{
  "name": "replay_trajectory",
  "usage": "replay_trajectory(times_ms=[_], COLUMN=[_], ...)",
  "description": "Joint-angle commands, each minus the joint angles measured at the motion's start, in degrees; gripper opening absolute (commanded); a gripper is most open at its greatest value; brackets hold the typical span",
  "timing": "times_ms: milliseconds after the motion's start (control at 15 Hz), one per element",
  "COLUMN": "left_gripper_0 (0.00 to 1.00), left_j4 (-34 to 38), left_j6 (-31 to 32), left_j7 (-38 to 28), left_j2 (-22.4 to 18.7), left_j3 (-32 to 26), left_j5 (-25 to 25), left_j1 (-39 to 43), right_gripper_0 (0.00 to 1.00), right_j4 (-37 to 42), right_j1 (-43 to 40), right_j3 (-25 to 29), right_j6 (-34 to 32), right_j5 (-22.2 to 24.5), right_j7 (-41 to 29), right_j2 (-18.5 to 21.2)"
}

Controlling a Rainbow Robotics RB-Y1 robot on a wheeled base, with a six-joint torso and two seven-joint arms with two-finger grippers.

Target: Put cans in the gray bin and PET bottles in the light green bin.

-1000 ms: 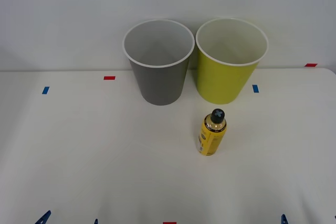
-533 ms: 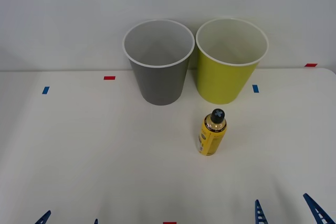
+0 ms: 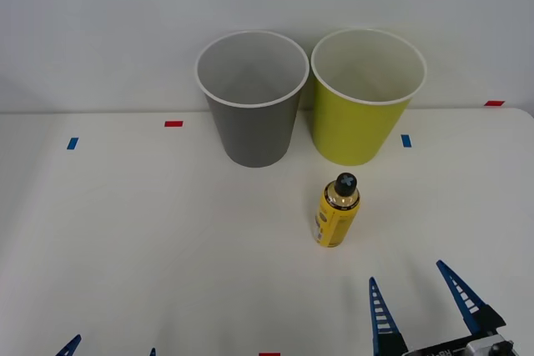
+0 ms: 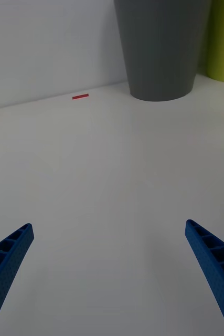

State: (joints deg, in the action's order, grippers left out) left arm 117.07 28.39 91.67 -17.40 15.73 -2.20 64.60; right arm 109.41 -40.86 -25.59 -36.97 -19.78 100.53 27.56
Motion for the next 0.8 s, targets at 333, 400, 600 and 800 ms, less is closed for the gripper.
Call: replay_trajectory(times_ms=[333,400,600,800], left_gripper_0=[1.00,1.00,1.00,1.00], left_j4=[0.0,0.0,0.0,0.0], left_j6=[0.0,0.0,0.0,0.0], left_j7=[0.0,0.0,0.0,0.0], left_j2=[0.0,0.0,0.0,0.0], left_j3=[0.0,0.0,0.0,0.0], left_j5=[0.0,0.0,0.0,0.0], left_j1=[0.0,0.0,0.0,0.0], right_gripper_0=[1.00,1.00,1.00,1.00], right_j4=[-0.2,-0.2,-0.2,-0.2], right_j1=[7.7,8.3,10.6,13.2], right_j3=[-2.9,-2.8,-2.0,-1.6], right_j6=[5.0,5.8,10.0,13.6], right_j5=[-4.0,-4.5,-5.2,-5.9], right_j7=[2.4,2.7,3.5,3.9], right_j2=[0.0,-0.5,-2.2,-3.7])
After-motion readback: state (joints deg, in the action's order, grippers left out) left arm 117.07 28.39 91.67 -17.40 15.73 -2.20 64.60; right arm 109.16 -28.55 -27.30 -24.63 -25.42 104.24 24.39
